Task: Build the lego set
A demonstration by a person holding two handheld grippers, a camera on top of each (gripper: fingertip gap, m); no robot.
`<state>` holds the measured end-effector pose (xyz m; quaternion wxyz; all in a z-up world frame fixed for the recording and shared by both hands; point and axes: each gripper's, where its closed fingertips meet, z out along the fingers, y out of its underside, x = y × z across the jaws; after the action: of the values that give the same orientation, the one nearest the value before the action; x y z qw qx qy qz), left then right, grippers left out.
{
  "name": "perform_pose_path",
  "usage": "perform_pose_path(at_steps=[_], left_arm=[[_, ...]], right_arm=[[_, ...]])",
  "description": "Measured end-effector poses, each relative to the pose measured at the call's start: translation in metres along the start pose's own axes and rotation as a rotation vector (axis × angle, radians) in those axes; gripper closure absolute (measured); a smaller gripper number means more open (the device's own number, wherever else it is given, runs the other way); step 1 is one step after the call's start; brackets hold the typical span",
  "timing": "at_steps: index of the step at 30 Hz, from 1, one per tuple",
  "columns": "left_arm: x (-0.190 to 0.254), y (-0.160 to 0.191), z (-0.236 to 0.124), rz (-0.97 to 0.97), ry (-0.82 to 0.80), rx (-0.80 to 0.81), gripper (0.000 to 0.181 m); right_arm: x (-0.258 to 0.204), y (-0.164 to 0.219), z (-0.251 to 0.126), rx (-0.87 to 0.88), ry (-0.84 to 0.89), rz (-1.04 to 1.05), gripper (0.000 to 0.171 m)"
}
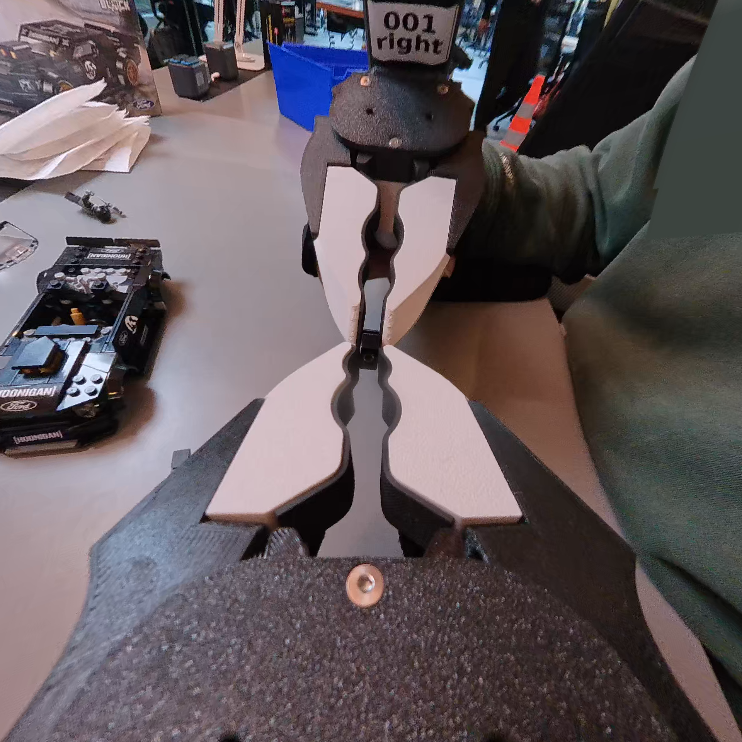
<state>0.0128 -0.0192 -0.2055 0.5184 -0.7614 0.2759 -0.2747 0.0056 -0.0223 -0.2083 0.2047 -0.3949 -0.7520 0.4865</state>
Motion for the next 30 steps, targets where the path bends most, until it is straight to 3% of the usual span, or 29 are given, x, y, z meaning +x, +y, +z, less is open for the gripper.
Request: perform_pose_path(at_steps=[7, 19, 30], left_arm=[[-0.011, 0.011, 0.001, 0.062, -0.09, -0.071, 0.164], [-0.056, -0.036, -0.039, 0.009, -0.367, 0.248, 0.171], [-0.06, -0.041, -0.047, 0.057, -0.439, 0.265, 0.17]], right_arm=[[0.007, 0.028, 0.008, -0.136, 0.02, -0.017, 0.163], [0.018, 0.068, 0.019, -0.362, 0.092, -0.087, 0.163], [0.022, 0.073, 0.018, -0.419, 0.142, -0.115, 0.16]])
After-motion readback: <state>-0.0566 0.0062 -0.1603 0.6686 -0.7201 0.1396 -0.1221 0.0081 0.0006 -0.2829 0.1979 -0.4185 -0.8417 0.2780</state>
